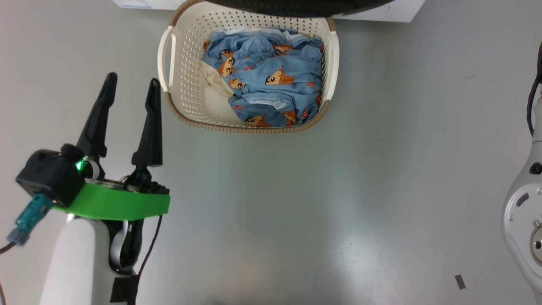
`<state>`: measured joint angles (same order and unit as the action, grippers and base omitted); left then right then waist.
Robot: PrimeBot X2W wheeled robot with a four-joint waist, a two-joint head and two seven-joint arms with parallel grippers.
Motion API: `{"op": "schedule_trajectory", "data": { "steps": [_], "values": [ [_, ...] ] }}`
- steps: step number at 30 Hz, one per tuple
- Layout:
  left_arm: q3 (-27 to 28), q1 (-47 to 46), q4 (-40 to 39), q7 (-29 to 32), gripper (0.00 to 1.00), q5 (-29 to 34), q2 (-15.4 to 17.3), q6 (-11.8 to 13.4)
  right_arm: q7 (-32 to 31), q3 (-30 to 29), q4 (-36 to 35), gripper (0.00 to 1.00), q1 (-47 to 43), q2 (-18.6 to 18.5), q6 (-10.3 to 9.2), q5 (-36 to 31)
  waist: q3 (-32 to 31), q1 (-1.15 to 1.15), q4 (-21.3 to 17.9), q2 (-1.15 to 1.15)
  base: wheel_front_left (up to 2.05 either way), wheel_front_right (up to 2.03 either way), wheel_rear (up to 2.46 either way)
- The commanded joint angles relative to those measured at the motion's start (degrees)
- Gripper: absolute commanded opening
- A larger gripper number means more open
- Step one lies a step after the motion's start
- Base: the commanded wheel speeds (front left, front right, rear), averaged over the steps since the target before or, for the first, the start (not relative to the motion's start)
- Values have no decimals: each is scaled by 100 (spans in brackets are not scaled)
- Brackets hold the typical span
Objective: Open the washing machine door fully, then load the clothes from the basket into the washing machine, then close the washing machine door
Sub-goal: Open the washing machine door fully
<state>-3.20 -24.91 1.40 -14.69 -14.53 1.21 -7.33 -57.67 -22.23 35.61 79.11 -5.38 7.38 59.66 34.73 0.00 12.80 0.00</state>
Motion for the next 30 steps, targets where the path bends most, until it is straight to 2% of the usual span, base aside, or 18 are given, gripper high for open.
{"op": "schedule_trajectory", "data": {
  "steps": [1,6,17,30],
  "values": [
    [185,45,-190,-31,100,11,167,-15,-162,64,-175,0,-110,241,11,31,-43,0,-20,0,0,0,0],
    [162,90,-186,-31,100,17,167,-15,-666,31,-243,0,-357,247,11,202,-182,0,-31,0,0,0,0],
    [154,208,-169,-31,100,82,167,-15,-1247,342,-232,0,-806,249,11,717,-473,0,-50,0,0,0,0],
    [121,363,-135,-31,100,185,166,-15,-2037,1286,-591,0,-1692,250,11,1388,-913,0,-56,0,0,0,0]
  ]
}}
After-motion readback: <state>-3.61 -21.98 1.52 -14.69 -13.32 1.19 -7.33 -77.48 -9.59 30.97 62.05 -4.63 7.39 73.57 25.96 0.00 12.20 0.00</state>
